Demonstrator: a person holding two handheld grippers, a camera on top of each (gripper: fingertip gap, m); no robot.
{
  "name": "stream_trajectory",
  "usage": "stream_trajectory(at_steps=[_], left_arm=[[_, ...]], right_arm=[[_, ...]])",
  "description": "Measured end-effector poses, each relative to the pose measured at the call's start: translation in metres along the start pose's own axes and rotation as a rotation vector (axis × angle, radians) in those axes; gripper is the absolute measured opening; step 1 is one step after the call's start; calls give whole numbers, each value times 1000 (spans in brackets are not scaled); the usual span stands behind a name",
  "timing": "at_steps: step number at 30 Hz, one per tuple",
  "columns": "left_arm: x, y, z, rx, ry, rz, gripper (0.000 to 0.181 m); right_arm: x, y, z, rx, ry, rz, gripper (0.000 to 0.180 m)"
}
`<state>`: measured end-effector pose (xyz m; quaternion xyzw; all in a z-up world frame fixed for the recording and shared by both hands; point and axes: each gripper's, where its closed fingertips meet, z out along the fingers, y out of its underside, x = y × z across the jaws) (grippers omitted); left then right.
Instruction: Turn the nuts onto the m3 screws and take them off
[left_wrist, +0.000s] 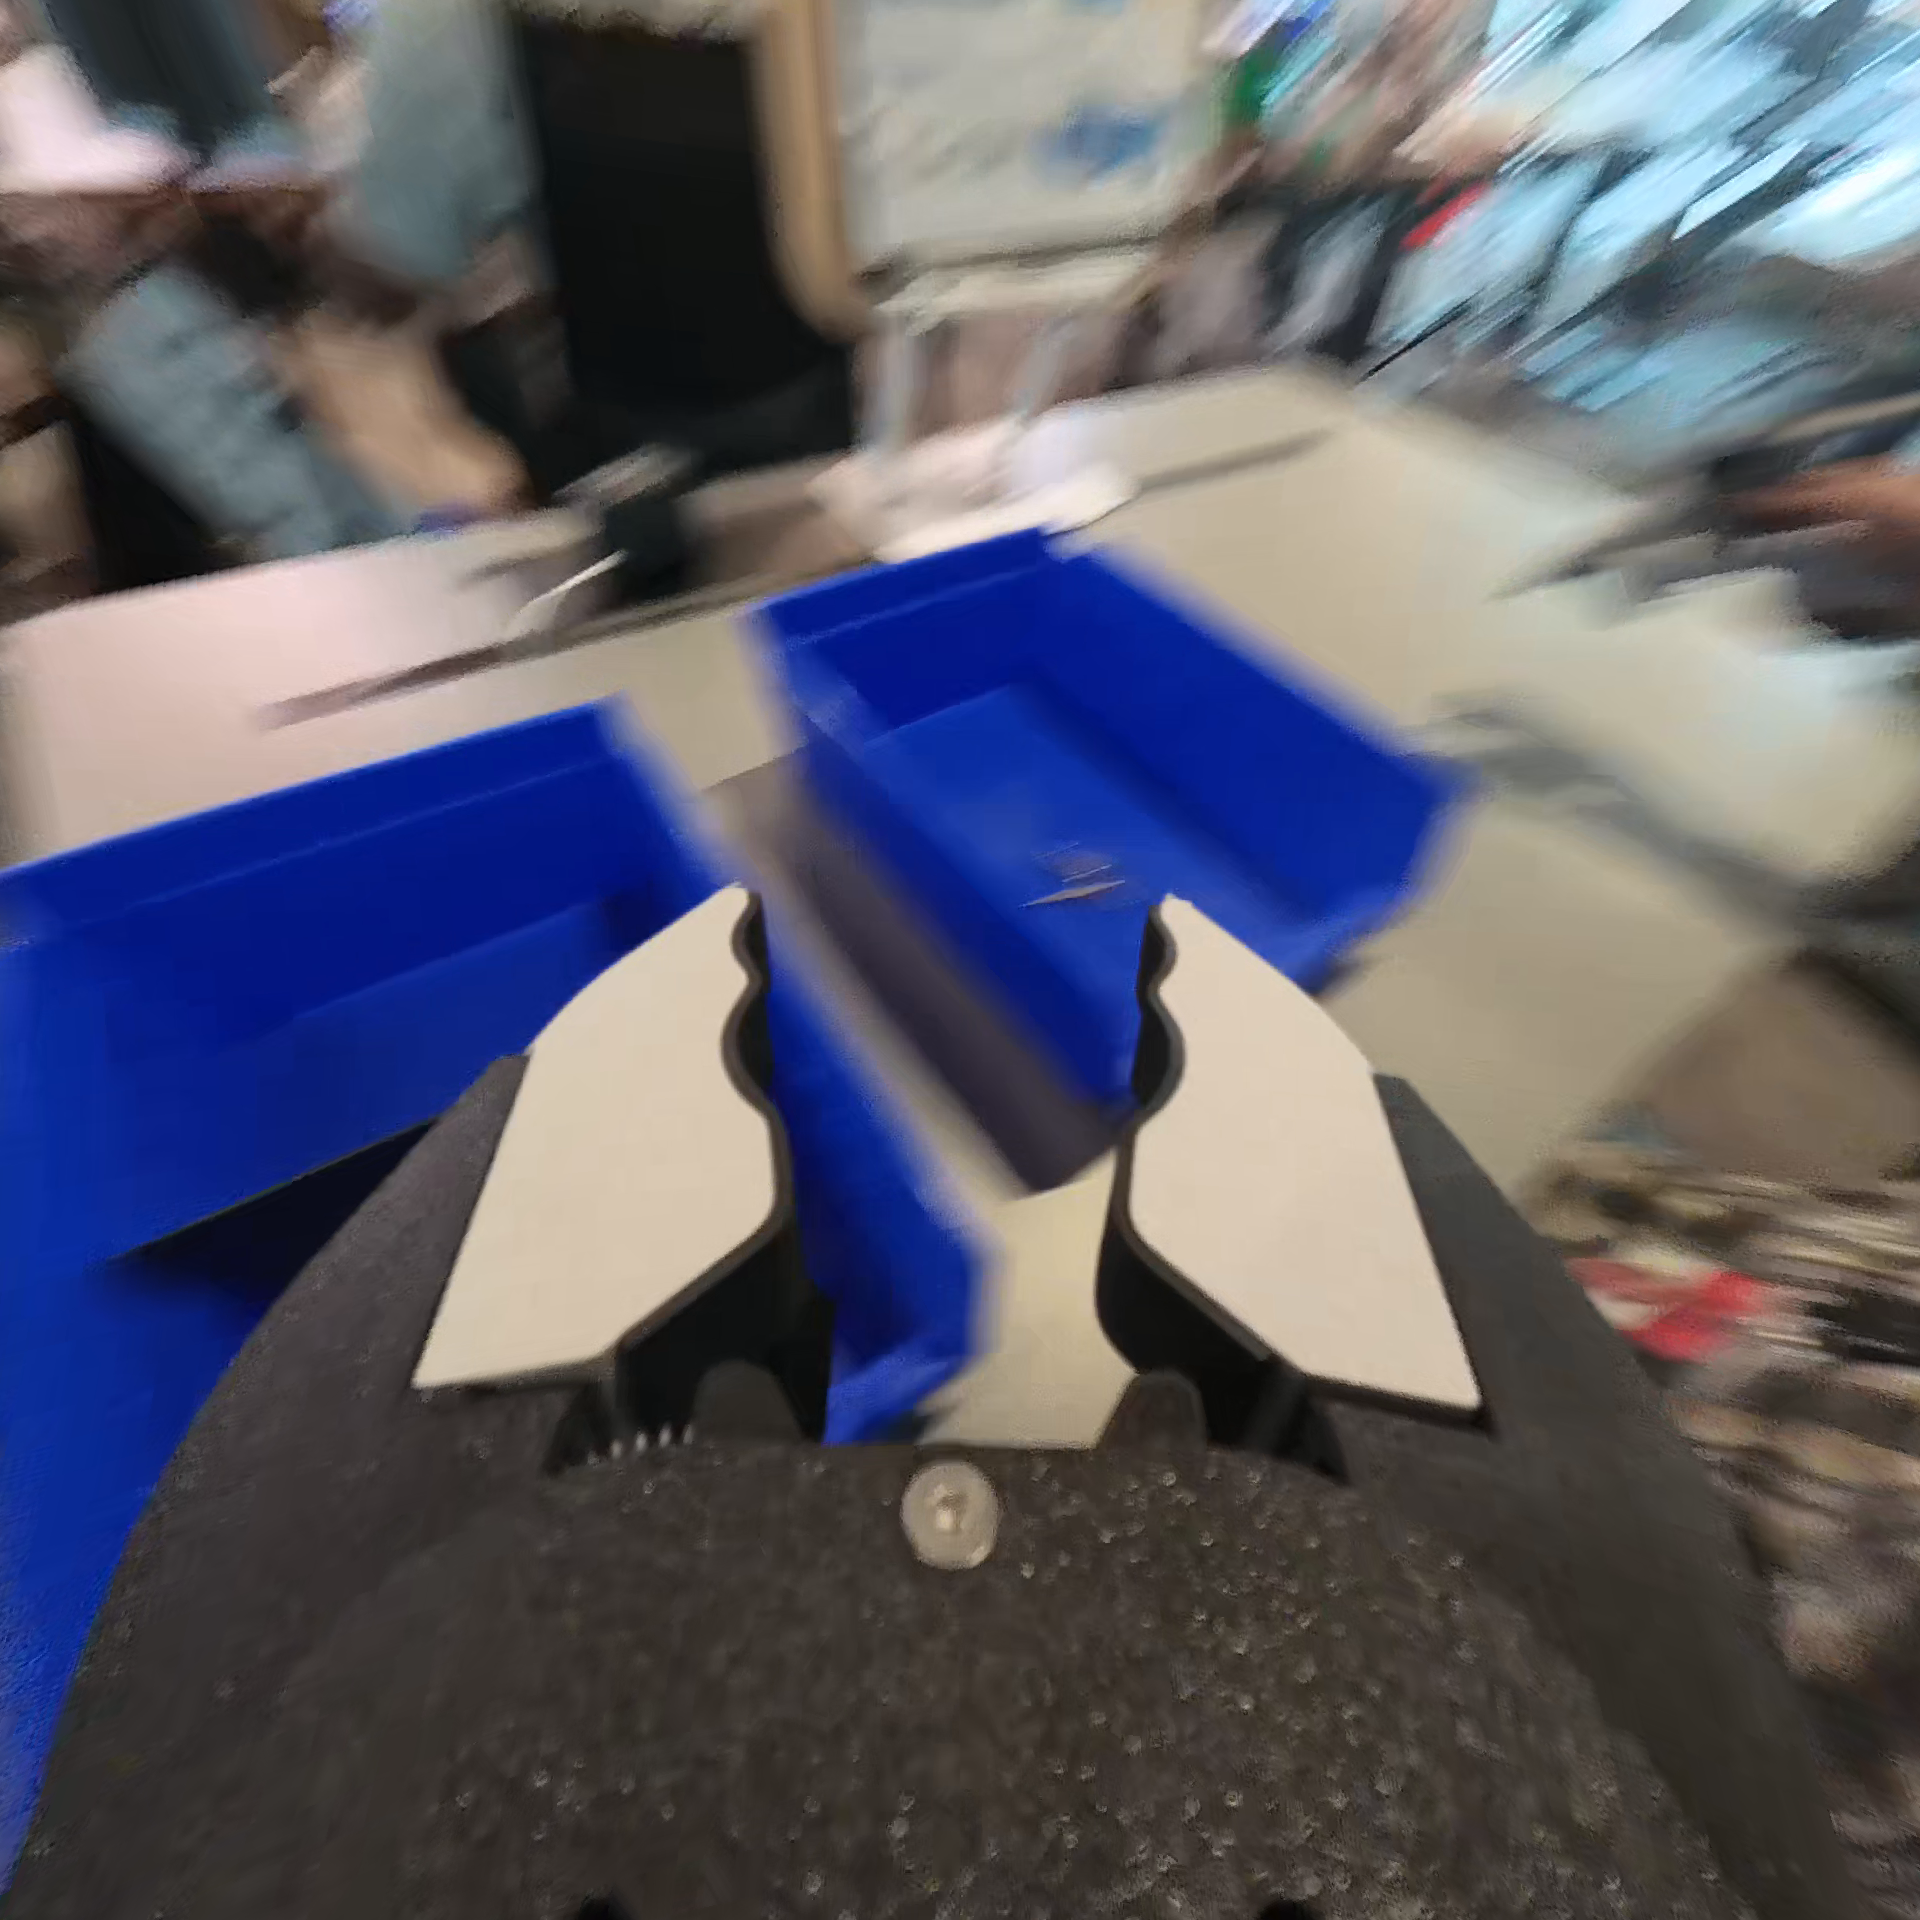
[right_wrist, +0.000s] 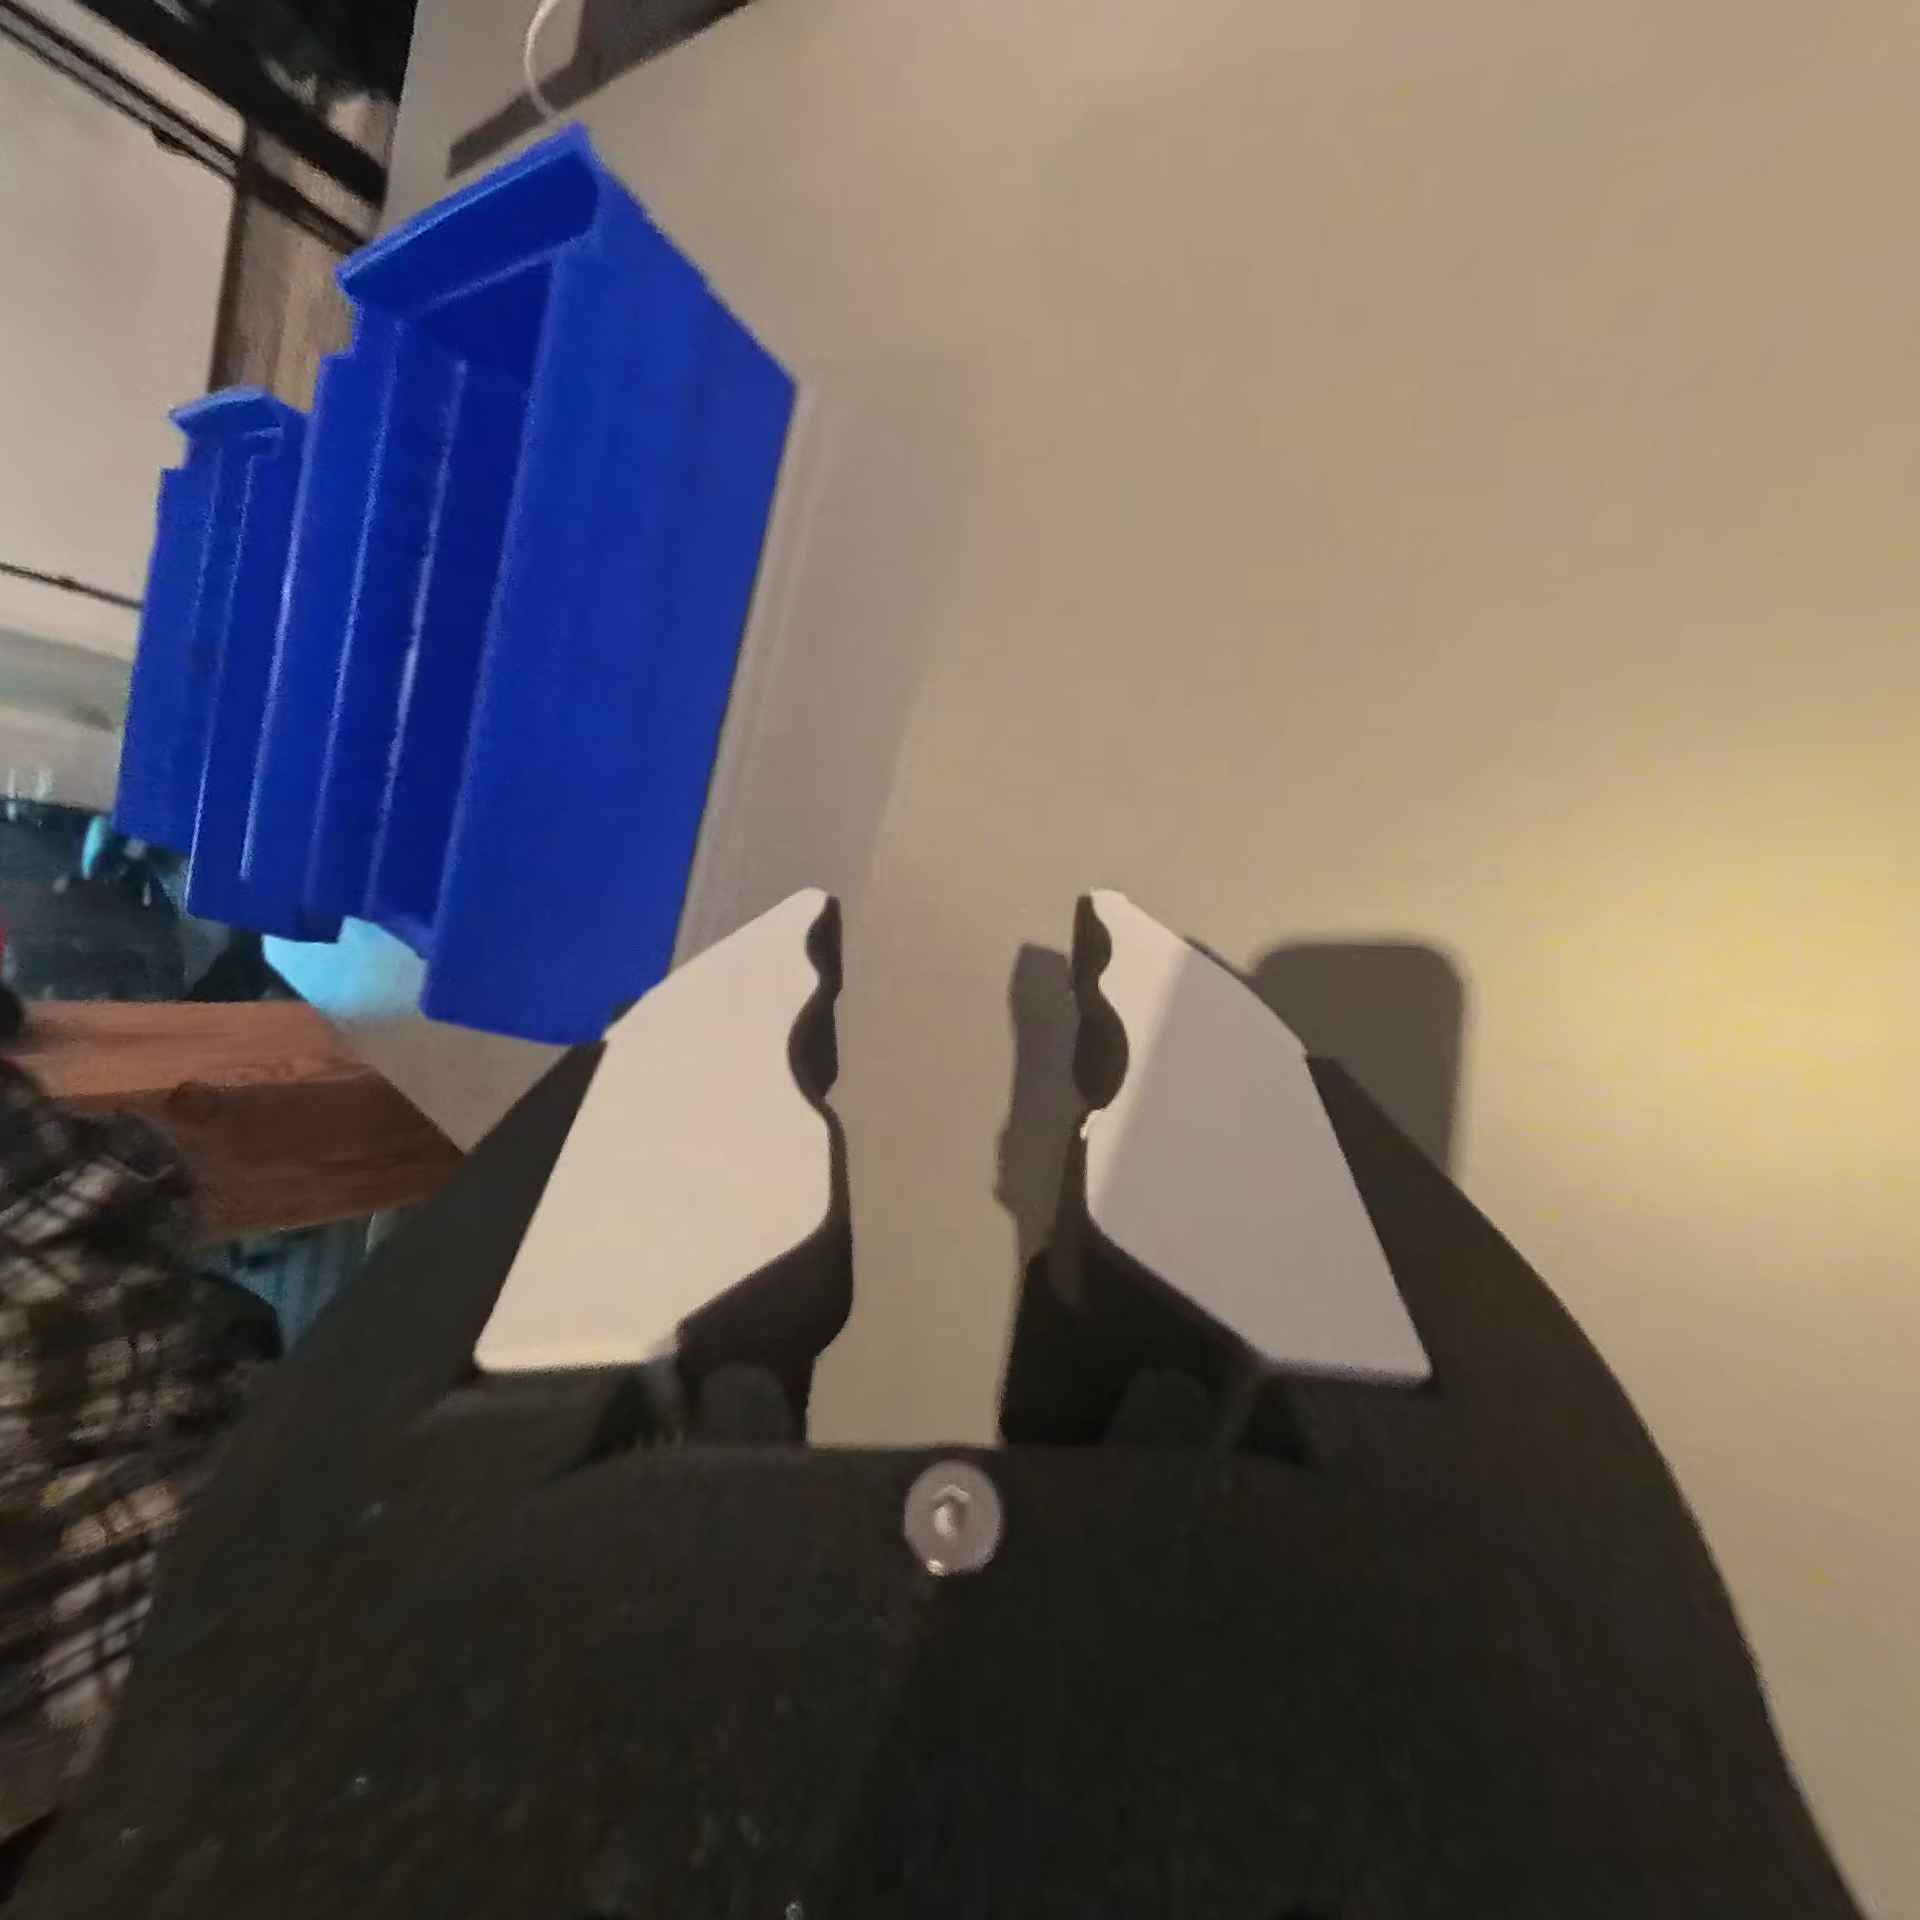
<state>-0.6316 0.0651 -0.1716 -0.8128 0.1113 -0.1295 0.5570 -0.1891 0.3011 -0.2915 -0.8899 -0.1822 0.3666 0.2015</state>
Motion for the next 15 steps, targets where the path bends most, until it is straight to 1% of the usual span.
stream_trajectory(at_steps=[3,7,11,15], left_arm=[[-50,6,3,-141,-131,-23,76],[-125,26,-5,-354,-316,-84,86],[-177,46,-12,-517,-422,-164,87],[-205,71,-12,-661,-474,-221,91]], right_arm=[[34,18,-32,44,45,29,42],[65,42,-62,80,87,61,40],[82,59,-75,85,101,82,39],[91,64,-81,97,102,99,38]])
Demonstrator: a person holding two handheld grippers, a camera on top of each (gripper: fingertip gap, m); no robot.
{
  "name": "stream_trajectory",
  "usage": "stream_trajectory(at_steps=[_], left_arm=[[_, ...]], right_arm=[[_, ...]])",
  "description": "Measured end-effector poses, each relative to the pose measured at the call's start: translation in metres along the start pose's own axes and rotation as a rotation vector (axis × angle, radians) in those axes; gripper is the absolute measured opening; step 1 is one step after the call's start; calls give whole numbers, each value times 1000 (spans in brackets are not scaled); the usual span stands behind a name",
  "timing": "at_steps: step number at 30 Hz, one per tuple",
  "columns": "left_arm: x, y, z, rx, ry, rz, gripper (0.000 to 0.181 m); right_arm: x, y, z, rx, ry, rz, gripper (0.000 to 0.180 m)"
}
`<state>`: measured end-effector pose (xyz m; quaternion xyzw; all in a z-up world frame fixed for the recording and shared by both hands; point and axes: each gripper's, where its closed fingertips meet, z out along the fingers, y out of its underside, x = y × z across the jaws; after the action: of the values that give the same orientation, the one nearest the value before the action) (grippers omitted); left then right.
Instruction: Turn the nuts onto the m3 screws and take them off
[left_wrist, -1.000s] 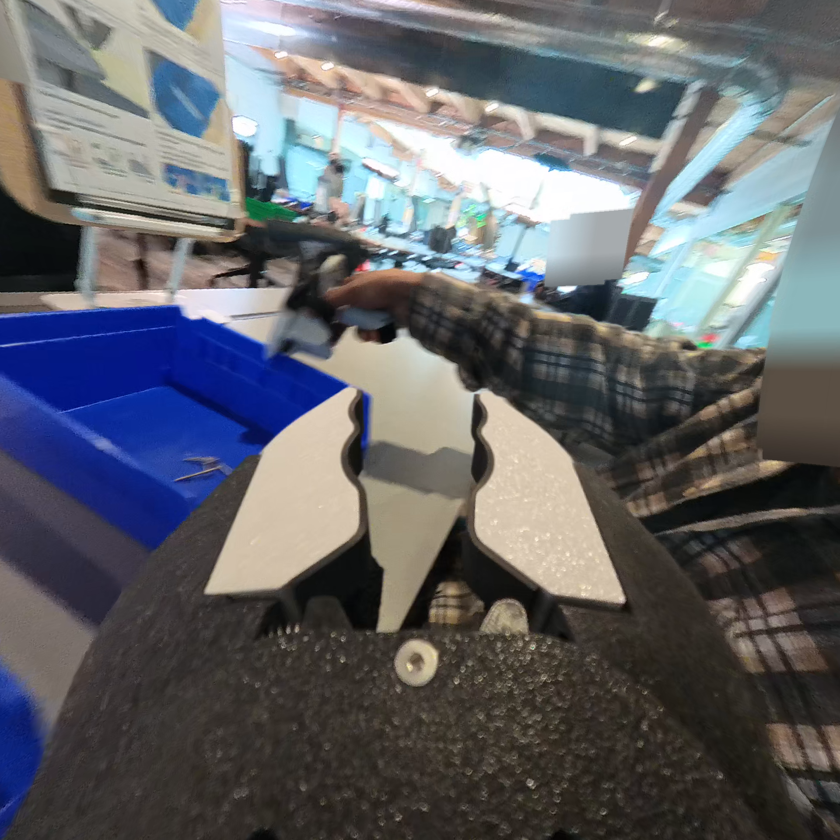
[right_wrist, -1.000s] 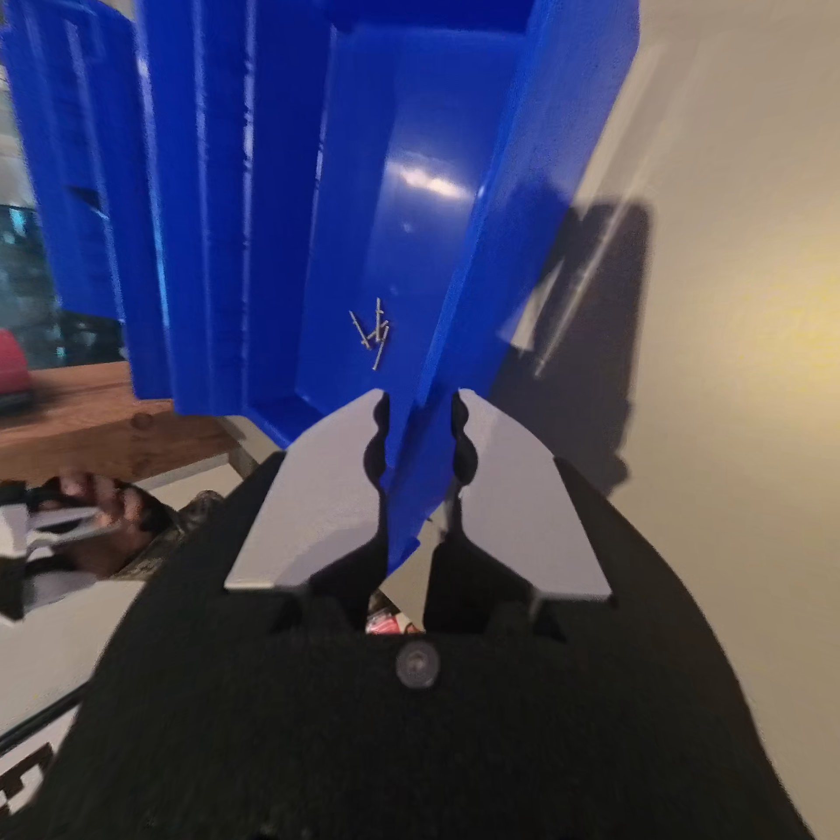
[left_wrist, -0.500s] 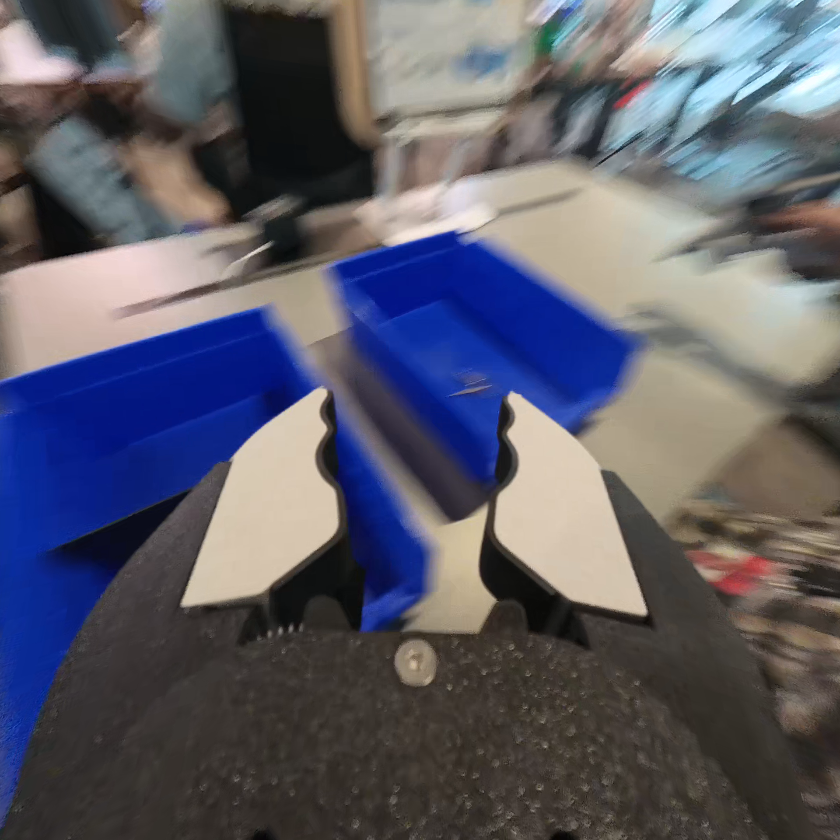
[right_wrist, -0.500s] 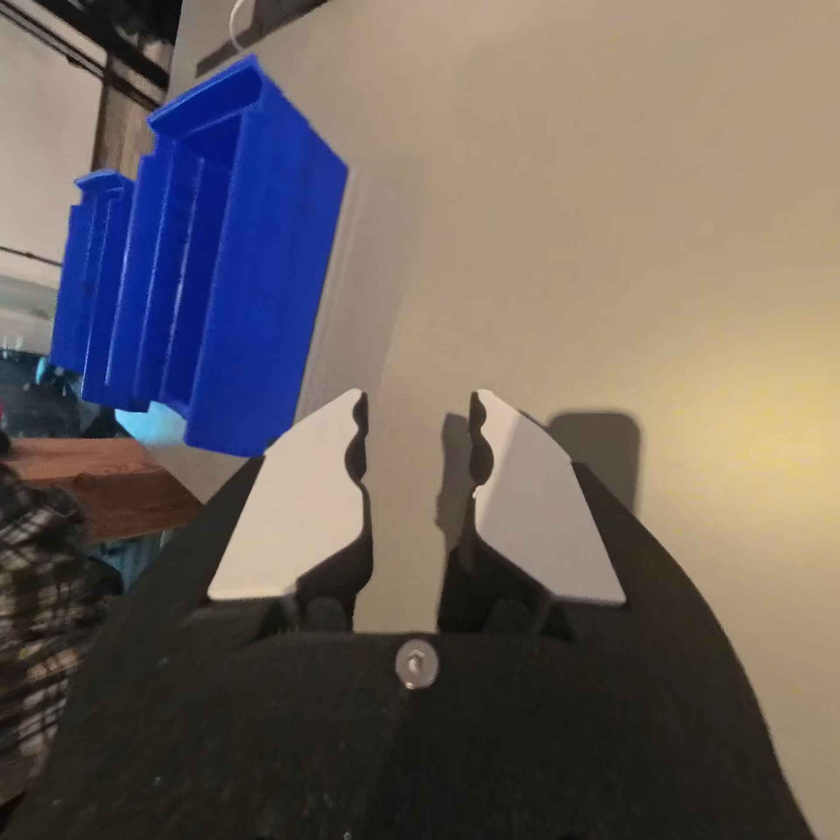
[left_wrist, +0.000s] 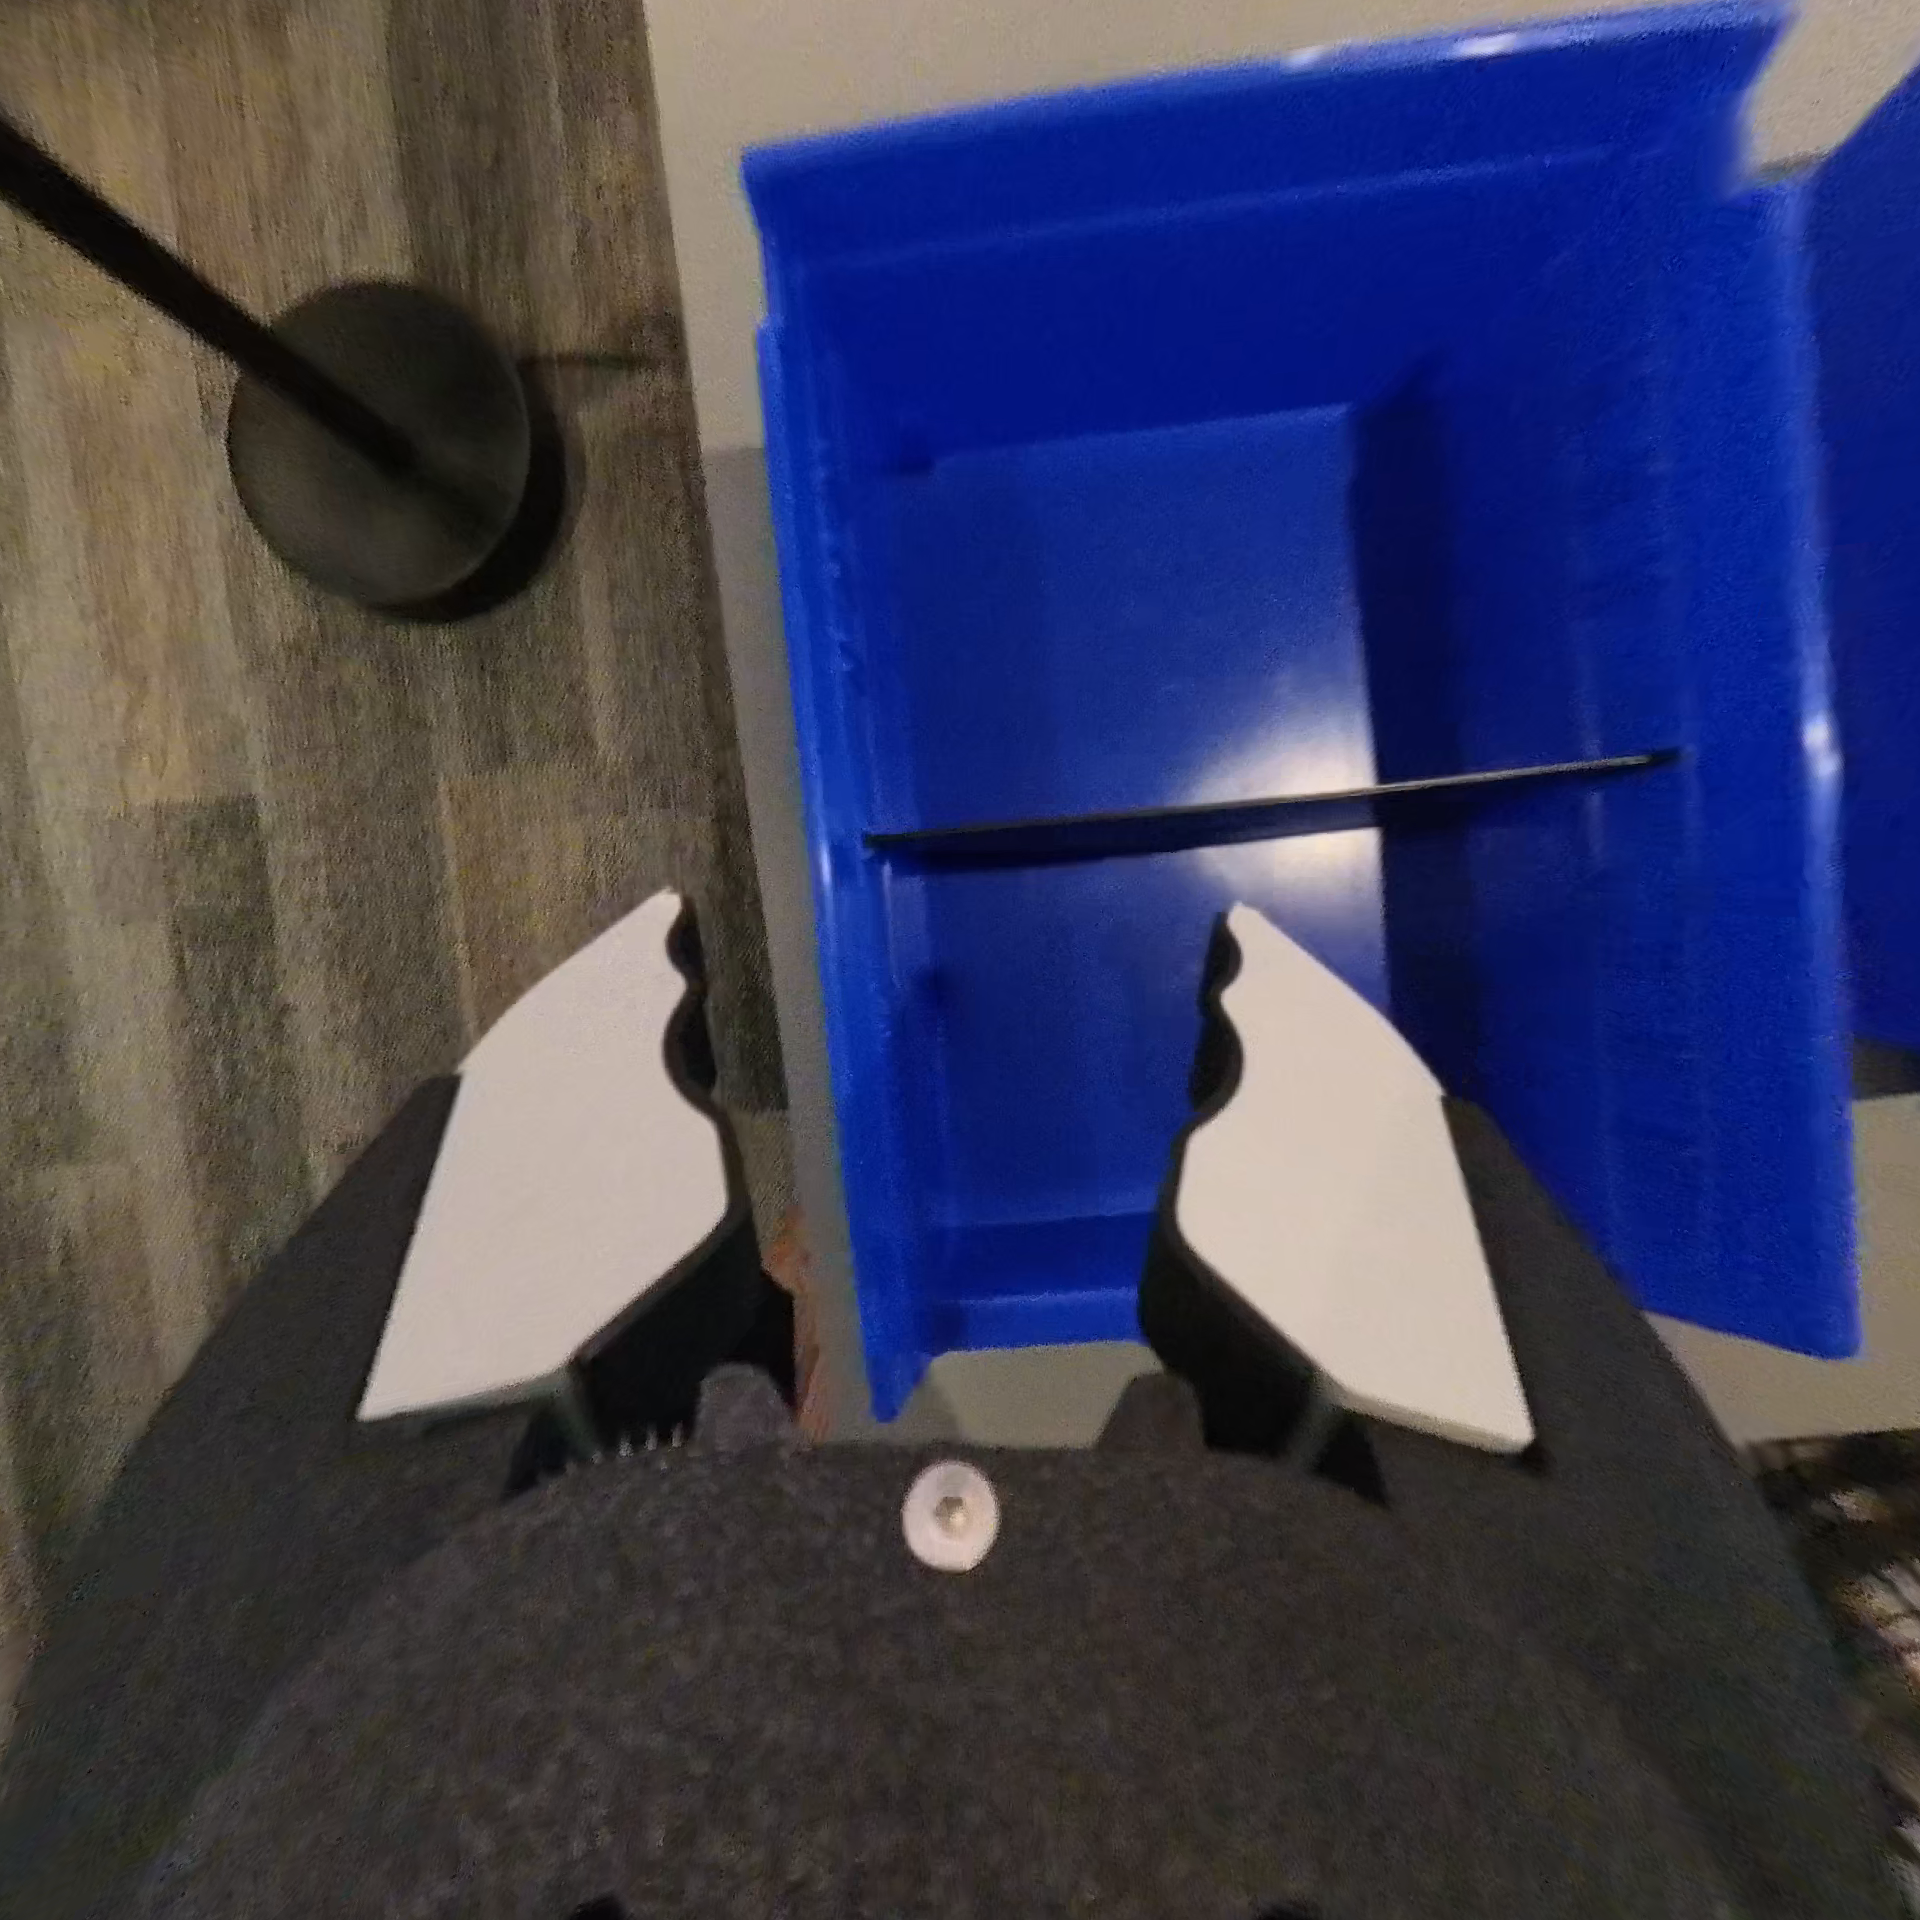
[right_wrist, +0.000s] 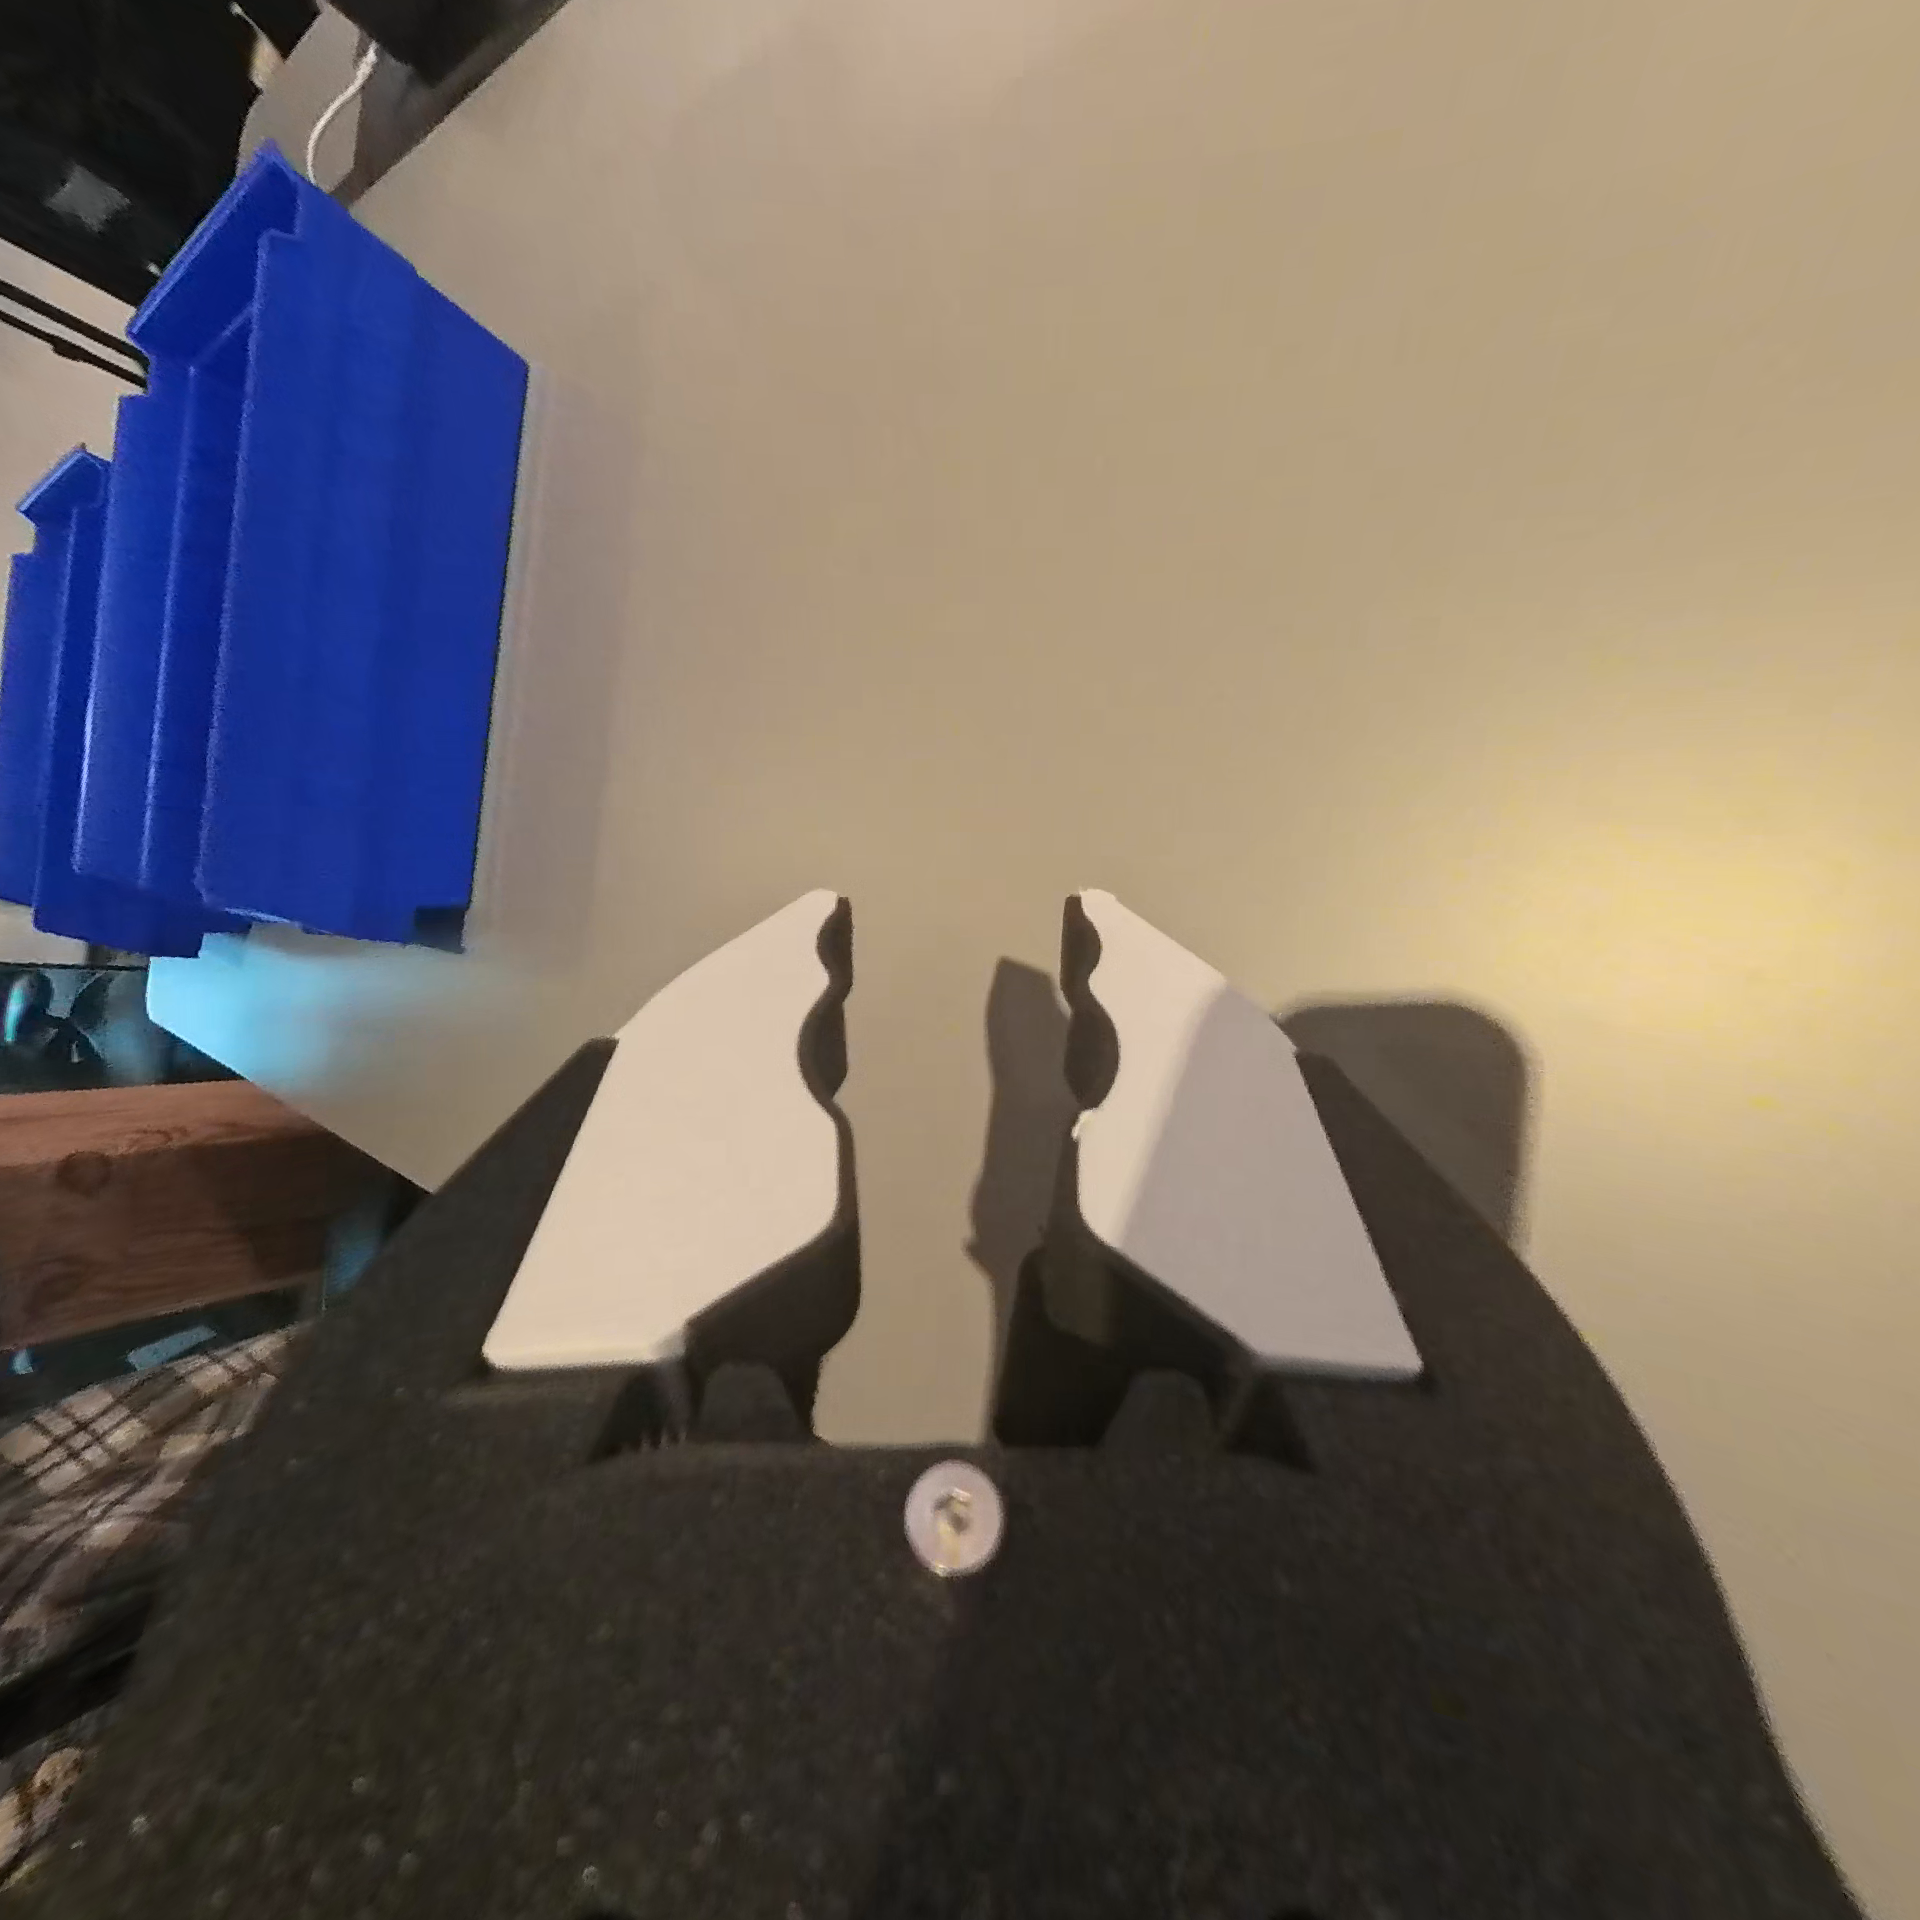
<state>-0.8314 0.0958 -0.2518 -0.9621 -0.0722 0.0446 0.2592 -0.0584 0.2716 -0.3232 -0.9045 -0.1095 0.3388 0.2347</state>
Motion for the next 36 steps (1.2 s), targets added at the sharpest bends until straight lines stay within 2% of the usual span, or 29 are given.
stream_trajectory(at_steps=[5,10,13,16,17,20,30,36], left_arm=[[-21,15,28,-123,-25,-68,102],[-18,44,58,-271,54,-131,99],[-12,59,72,-335,138,-169,80],[1,73,81,-416,255,-209,40],[3,77,82,-452,274,-233,36],[-8,82,83,-497,201,-195,5],[-10,81,83,-496,135,-225,3],[-18,75,66,-490,133,-272,3]], right_arm=[[7,2,-1,-7,3,6,38],[10,4,-1,-15,-4,18,37],[9,5,0,-22,-6,15,37],[8,5,-1,-22,-1,9,36],[8,5,-1,-23,-2,8,36],[7,4,-2,-14,-1,9,35],[5,12,7,-19,-42,21,33],[1,7,-2,7,-42,7,33]])
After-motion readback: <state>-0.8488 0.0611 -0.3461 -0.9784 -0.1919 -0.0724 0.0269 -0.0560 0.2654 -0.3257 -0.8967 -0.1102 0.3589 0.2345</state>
